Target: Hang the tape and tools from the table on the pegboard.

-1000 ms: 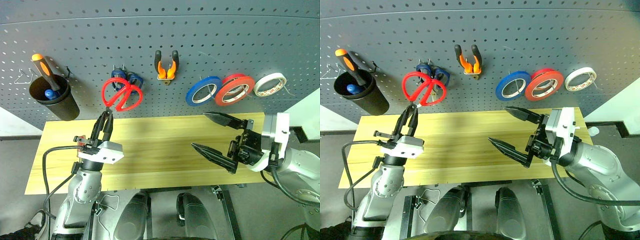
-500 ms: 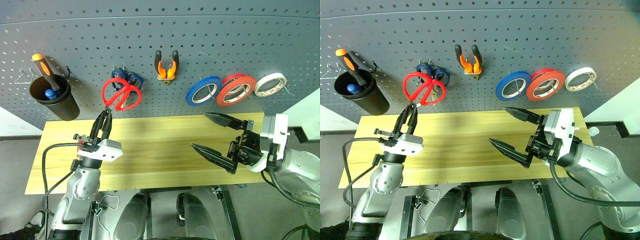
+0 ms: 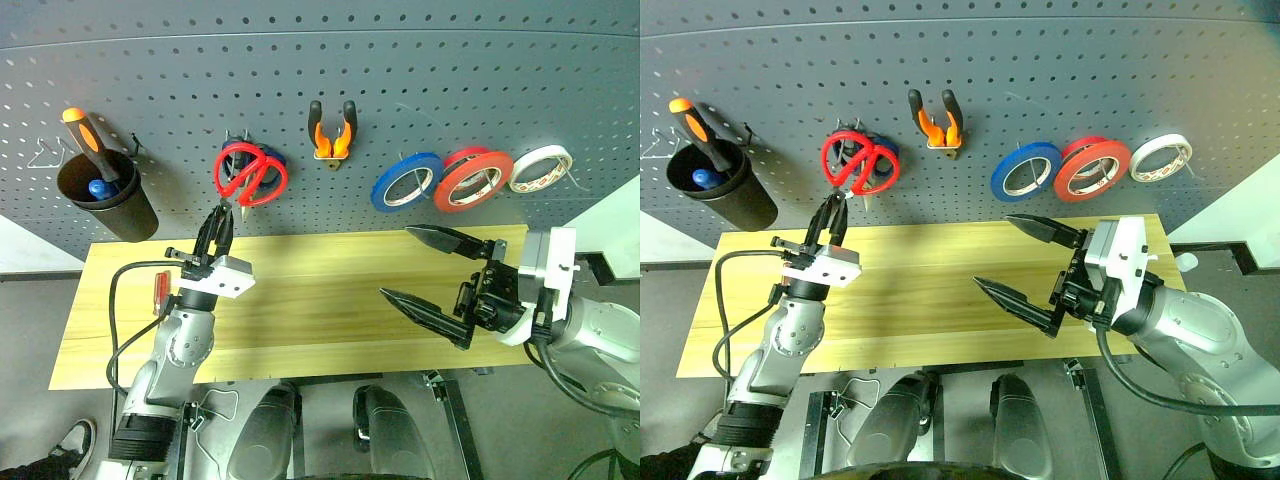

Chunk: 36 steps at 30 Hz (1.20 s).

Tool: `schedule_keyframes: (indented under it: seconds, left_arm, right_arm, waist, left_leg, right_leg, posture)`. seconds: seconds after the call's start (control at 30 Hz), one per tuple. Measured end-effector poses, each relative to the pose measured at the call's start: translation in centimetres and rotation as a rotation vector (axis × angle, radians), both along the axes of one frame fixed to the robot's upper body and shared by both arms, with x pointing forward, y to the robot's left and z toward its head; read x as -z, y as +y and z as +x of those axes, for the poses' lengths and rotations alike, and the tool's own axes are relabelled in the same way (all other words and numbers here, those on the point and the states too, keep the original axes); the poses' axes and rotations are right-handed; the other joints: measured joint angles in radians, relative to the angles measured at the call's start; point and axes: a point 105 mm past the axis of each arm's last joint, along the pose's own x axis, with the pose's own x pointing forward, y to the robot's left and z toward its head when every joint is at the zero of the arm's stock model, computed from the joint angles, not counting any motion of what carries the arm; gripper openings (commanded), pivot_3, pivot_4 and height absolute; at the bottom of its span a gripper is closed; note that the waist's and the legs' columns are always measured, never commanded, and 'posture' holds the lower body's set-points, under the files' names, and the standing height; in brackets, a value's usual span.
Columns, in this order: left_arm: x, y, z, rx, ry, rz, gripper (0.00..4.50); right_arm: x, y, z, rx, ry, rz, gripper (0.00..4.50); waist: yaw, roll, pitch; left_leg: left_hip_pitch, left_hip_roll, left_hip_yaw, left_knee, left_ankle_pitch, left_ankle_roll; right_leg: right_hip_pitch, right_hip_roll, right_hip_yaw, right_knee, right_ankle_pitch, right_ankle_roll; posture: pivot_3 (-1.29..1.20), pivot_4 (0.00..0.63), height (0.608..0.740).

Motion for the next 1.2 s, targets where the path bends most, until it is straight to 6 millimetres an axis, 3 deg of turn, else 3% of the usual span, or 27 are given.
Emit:
schedule_keyframes:
  seconds: [0.1, 0.27, 0.47, 0.57, 0.7, 0.77, 0.9, 0.97, 1.2]
  left_arm:
    - [0.4, 0.4, 0.6, -0.03, 0.017, -0.014, 0.25]
    - [0.8, 0.3, 0.8, -0.023, 0.04, -0.08, 1.99]
    - [3.2, 1.0, 0.5, -0.062, 0.167, -0.104, 4.04]
    - [4.9, 1.6, -0.7, -0.091, 0.277, -0.139, 4.04]
    - [6.1, 3.8, -4.2, -0.172, 0.452, -0.283, 4.04]
    - [5.4, 6.6, -5.3, -0.282, 0.51, -0.368, 4.04]
    - [2.8, 13.4, -5.3, -0.541, 0.5, -0.59, 4.04]
    - [2.5, 15.2, -5.5, -0.608, 0.517, -0.662, 4.04]
    - [5.7, 15.5, -4.5, -0.62, 0.674, -0.808, 4.04]
  right_arm:
    - [0.1, -0.1, -0.1, 0.006, 0.006, 0.0, 4.5]
    - [0.2, 0.0, -0.1, 0.009, 0.01, 0.0, 4.5]
    - [0.2, 0.0, -0.1, 0.011, 0.009, 0.0, 4.5]
    - [0.3, -0.1, -0.1, 0.015, 0.013, 0.0, 4.5]
    - [0.9, -0.2, -0.2, 0.028, 0.038, -0.002, 4.5]
    - [1.2, -0.4, -0.3, 0.036, 0.054, -0.003, 4.5]
    - [1.6, -0.5, -0.5, 0.041, 0.07, -0.002, 4.5]
    - [1.6, -0.5, -0.5, 0.04, 0.064, -0.003, 4.5]
    - [1.3, -0.1, -0.6, 0.005, 0.053, 0.0, 4.5]
  waist:
    - [0.001, 0.0, 0.0]
    - [-0.001, 0.0, 0.0]
    - [-0.001, 0.0, 0.0]
    - [-0.001, 0.0, 0.0]
    - [-0.001, 0.0, 0.0]
    - [0.005, 0.0, 0.0]
    - [0.02, 0.001, 0.001]
    - [0.022, 0.001, 0.001]
    - [0.027, -0.001, 0.004]
  left_leg:
    - [0.0, 0.0, 0.0, 0.0, 0.0, 0.0]
    - [0.0, 0.0, 0.0, 0.0, 0.0, 0.0]
    - [0.0, 0.0, 0.0, 0.0, 0.0, 0.0]
    - [0.0, 0.0, 0.0, 0.0, 0.0, 0.0]
    - [0.0, 0.001, 0.0, -0.001, 0.0, 0.0]
    - [0.0, 0.001, -0.002, -0.001, -0.001, 0.001]
    - [0.002, 0.001, -0.005, 0.0, -0.002, 0.004]
    - [0.002, 0.001, -0.004, 0.0, -0.002, 0.004]
    - [0.002, 0.002, -0.004, 0.0, 0.001, -0.001]
  right_leg:
    - [0.0, 0.0, 0.0, 0.0, 0.0, 0.0]
    - [0.0, 0.0, 0.0, 0.0, 0.0, 0.0]
    - [0.0, 0.0, 0.0, 0.0, 0.0, 0.0]
    - [0.0, 0.0, 0.0, 0.0, 0.0, 0.0]
    - [0.0, 0.0, 0.001, -0.001, 0.0, 0.0]
    - [0.0, 0.0, 0.0, -0.001, 0.0, 0.0]
    - [0.004, 0.002, -0.002, 0.0, 0.003, -0.002]
    - [0.004, 0.003, -0.002, -0.001, 0.004, -0.001]
    - [0.004, 0.002, -0.001, -0.003, 0.004, -0.001]
  posture:
    - [0.02, 0.258, 0.725]
    - [0.03, 0.259, 0.725]
    - [0.04, 0.262, 0.725]
    - [0.05, 0.263, 0.725]
    - [0.07, 0.273, 0.725]
    - [0.09, 0.278, 0.725]
    - [0.11, 0.289, 0.725]
    - [0.11, 0.289, 0.725]
    - [0.07, 0.323, 0.725]
